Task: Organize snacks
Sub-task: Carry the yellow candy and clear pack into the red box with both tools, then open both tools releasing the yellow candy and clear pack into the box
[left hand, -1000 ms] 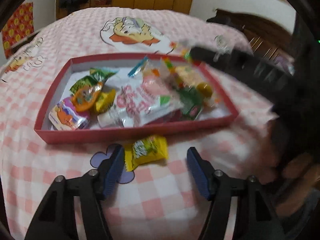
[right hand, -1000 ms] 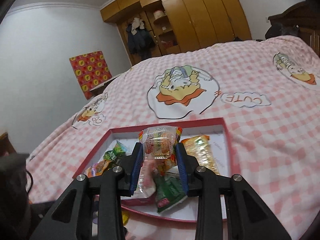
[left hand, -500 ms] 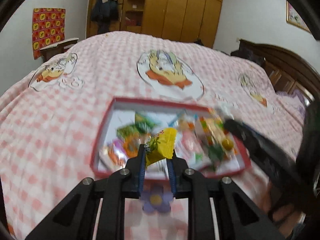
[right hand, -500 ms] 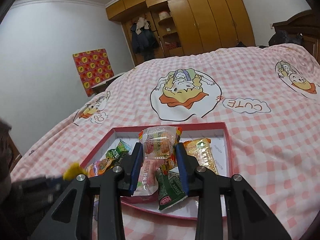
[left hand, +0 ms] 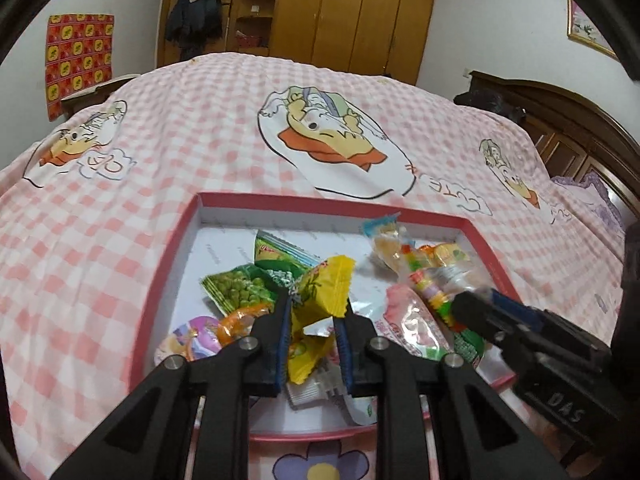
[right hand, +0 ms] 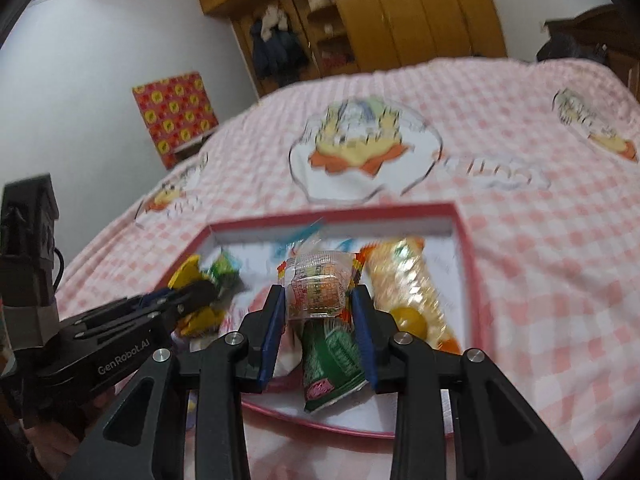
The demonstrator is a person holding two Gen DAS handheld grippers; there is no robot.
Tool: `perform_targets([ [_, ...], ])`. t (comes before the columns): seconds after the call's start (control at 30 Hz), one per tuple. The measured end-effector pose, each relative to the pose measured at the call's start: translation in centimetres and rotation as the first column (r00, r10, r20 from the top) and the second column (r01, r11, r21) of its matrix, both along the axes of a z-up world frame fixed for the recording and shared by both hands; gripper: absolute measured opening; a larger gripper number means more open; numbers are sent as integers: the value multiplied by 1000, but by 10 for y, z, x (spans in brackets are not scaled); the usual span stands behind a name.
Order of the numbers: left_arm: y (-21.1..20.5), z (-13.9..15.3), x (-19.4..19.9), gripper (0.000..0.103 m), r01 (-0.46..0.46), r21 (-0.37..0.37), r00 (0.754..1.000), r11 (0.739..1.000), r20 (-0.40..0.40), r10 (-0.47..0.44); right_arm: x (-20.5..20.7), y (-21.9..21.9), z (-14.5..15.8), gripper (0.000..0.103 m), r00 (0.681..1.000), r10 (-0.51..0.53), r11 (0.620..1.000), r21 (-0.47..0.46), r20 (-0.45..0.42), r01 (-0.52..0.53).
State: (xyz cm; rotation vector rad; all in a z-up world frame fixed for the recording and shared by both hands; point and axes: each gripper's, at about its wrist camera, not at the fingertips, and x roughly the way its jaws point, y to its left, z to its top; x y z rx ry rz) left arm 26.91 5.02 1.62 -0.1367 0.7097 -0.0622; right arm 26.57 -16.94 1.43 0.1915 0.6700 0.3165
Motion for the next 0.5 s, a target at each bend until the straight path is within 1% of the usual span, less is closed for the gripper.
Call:
perform_targets([
  [0.13,2,-5,4,22,20,-32,999,999,-25,-21,4,3,-6,35,999,-5,1000,-16,-34,5],
  [0.27,5,-6,4,22,14,-54,999,998,-30,-16,6,-2,-8,35,999,-8,1000,11,-48,9],
  [0.37,5,-6,4,22,14,-47,999,999,-29,-16,6,-2,-8,35,999,-10,1000,12,-51,10],
  [0.5,6,-7,4,25,10,-41,999,999,-31,-12,7,-2,-8,35,999,-11,1000,13,-54,11],
])
